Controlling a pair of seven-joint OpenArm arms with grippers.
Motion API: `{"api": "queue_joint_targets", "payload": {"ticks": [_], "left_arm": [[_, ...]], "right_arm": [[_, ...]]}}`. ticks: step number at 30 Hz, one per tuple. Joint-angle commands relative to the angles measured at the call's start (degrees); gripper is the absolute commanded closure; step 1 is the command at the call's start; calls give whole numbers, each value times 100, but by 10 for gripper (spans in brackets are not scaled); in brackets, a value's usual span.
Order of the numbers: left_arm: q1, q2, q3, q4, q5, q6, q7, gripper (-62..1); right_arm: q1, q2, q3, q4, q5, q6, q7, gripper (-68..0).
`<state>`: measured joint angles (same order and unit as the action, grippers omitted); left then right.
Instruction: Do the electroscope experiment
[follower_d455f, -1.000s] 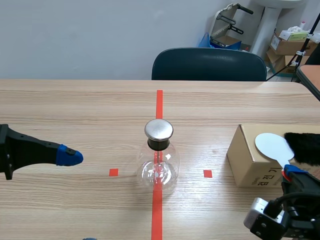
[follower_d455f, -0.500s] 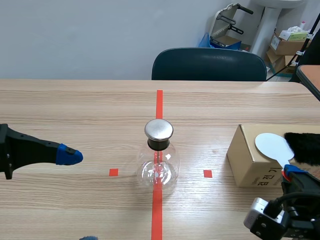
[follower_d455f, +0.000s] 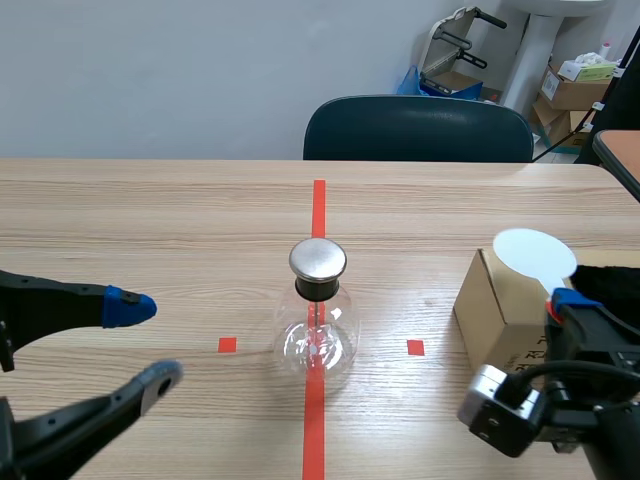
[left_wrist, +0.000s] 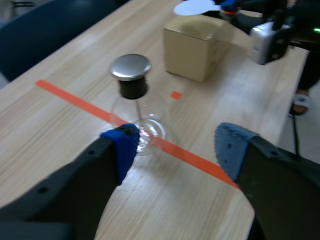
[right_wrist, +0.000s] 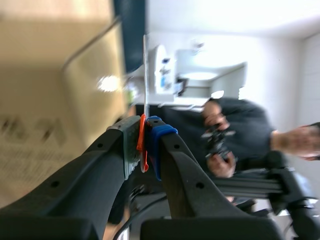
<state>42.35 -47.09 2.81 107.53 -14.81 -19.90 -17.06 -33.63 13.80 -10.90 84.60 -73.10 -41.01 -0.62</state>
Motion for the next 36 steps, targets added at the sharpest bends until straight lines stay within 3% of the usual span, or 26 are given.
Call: {"api": "queue_joint_targets", "payload": {"ticks": [1, 6, 12, 24, 30, 36], "left_arm": [[-131, 138, -13, -129, -37, -24, -140, -260], [-649, 470, 177, -684, 7, -15, -133, -141], [-1377, 990, 562, -1604, 450, 11, -138, -59], [-2487, 1720, 1191, -3025, 1180, 192, -160, -45], [-2758, 1978, 1440, -3412, 1622, 245, -289, -45], [-2865, 2201, 1589, -3550, 1919, 245, -310, -45]], "right_arm": [[199, 31, -214, 114, -136, -179, -295, -9], [538, 31, -922, 111, -570, -293, -1248, -9], [791, 31, -1534, 111, -977, -286, -2041, -9], [1019, 28, -2177, 111, -1060, 120, -2763, -8], [1178, 31, -2411, 105, -1060, 214, -3014, -8], [1338, 31, -2551, 81, -1060, 509, -3123, -8]]}}
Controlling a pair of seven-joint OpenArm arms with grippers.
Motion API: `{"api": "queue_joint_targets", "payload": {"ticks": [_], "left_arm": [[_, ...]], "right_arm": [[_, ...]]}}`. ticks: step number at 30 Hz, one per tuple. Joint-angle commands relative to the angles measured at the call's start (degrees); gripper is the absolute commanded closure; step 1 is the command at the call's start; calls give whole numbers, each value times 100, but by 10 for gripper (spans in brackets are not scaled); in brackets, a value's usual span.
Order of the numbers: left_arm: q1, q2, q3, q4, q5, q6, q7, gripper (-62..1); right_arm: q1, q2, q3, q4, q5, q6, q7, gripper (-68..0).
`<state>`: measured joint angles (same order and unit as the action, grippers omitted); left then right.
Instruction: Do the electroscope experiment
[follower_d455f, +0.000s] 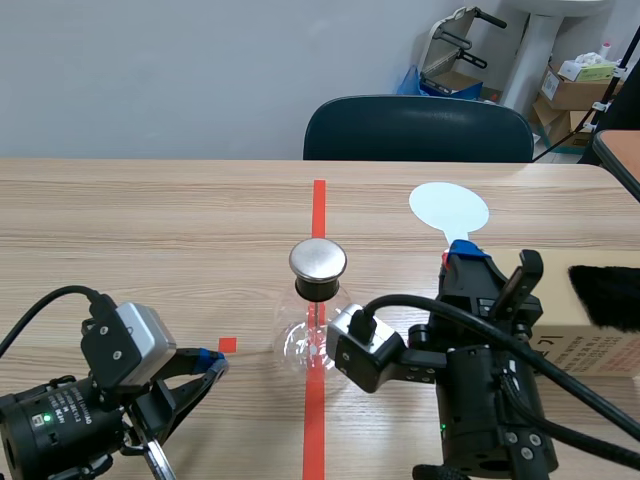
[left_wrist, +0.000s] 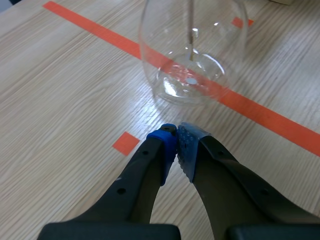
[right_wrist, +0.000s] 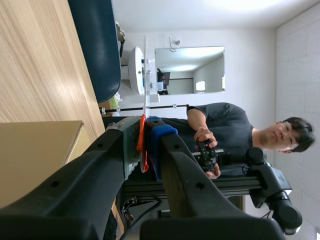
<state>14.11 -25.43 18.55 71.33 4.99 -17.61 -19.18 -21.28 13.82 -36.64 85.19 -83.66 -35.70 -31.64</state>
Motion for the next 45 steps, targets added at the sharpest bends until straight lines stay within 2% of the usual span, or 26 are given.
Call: {"api": "queue_joint_targets", "payload": {"ticks": [1, 12, 45], "left_arm": [[-66, 66, 28, 55, -44, 15, -92, -45], [-98, 308, 90, 28, 216, 59, -90, -45], [-92, 350, 87, 28, 212, 79, -70, -45]], "right_arm": [[111, 28, 20, 15, -4, 7, -20, -8], [140, 28, 20, -31, -4, 278, 2, -8], [142, 28, 20, -28, -4, 269, 24, -8]]}}
